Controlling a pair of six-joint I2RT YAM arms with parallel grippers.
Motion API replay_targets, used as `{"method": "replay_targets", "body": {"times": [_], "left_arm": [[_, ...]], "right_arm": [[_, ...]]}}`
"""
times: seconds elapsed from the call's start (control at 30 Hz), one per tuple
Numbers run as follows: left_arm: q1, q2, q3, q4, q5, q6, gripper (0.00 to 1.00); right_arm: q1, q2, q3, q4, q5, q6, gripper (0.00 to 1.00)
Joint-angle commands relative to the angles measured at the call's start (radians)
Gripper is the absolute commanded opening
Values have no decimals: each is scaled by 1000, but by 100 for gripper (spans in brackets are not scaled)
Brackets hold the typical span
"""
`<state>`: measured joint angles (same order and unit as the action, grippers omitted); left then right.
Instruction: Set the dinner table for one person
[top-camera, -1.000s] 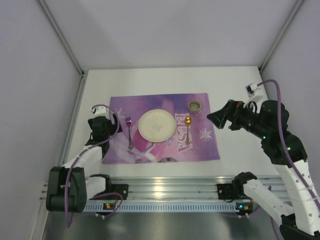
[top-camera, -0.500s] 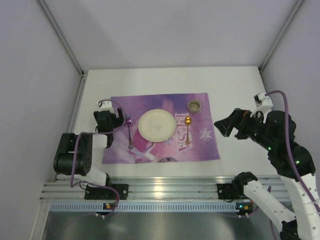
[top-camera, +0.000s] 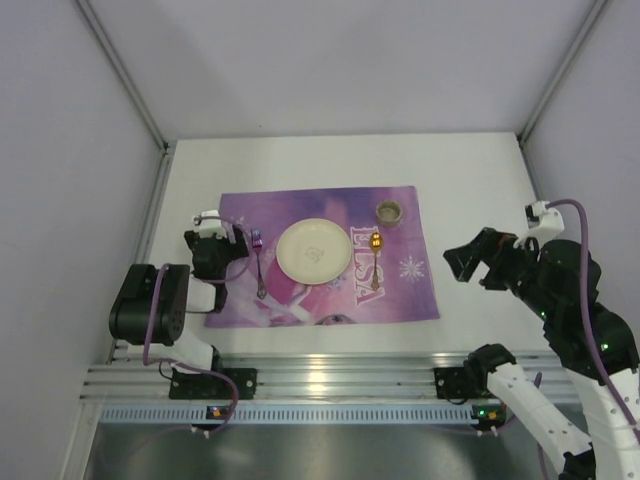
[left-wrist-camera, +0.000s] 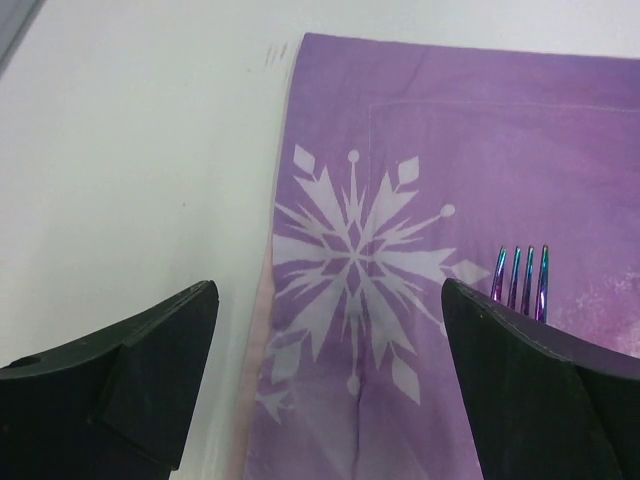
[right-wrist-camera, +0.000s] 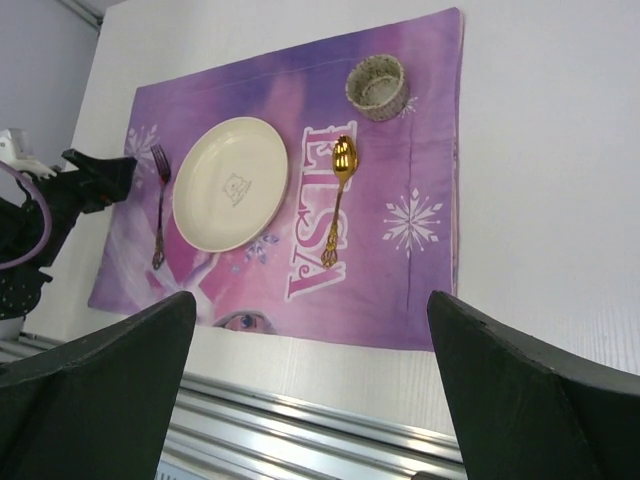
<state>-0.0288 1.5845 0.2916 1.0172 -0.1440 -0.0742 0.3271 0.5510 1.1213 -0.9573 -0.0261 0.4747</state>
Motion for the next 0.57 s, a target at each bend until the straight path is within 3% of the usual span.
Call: {"method": "replay_targets", "body": {"times": [0.0, 0.53], "left_arm": [[4, -12, 6, 117, -5, 8, 99], [4, -11, 11, 106, -5, 8, 98]], "right_arm": [[3, -3, -3, 9, 51, -4, 100], [3, 16, -107, 213, 109, -51, 100]]}}
